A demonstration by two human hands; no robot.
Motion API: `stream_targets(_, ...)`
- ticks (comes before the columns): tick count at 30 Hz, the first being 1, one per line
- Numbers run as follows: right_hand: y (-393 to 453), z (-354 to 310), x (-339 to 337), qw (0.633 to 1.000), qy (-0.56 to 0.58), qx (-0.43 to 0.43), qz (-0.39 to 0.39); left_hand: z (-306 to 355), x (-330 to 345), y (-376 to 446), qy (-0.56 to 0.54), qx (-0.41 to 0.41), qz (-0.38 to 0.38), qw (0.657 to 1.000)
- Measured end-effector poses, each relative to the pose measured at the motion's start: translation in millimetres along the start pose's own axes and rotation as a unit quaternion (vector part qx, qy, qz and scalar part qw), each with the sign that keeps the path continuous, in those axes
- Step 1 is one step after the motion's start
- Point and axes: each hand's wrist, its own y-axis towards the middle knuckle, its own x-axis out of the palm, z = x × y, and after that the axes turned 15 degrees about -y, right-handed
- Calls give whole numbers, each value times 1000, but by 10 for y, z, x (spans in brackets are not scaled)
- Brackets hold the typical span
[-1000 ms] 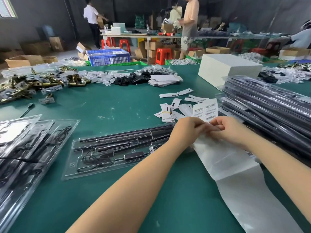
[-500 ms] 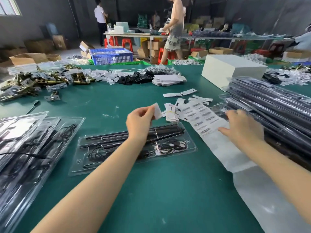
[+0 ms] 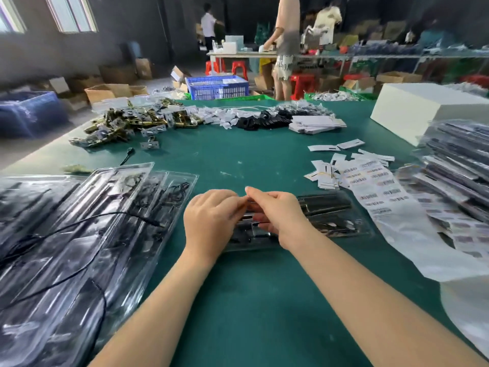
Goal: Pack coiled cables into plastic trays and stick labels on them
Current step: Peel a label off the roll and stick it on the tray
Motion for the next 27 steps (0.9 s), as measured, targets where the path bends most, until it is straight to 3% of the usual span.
stream_targets(5, 6, 104, 1, 999, 33, 8, 36, 20, 33, -38, 25, 20, -38, 999)
stream_targets(7, 25, 198, -29, 996, 35, -4, 77, 32, 32, -57, 24, -84, -101, 991)
stream_targets(8, 36, 246, -54, 994, 44, -12, 97, 19, 23, -77, 45, -170, -160, 971)
stream_targets(10, 59, 332, -115, 989, 82, -22, 122, -40, -16, -124, 85, -320, -291, 898)
stream_targets(12, 85, 395, -183, 985, 107, -38, 130, -101, -32, -121, 60, -387, -375, 840)
stream_targets(13, 106, 422, -215, 985, 94, -54, 135, -117, -19, -115, 38, -390, -394, 831)
stream_targets(17, 153, 459, -342, 980, 20, -120, 159, -87, 123, -130, -19, -326, -363, 873)
stream_targets(22, 138, 420, -315, 981, -63, -134, 124, -65, 227, -197, 2, -327, -286, 901)
stream_targets(27, 223, 301, -232, 981, -167, -66, 78, -133, 101, -281, -92, -414, -218, 879)
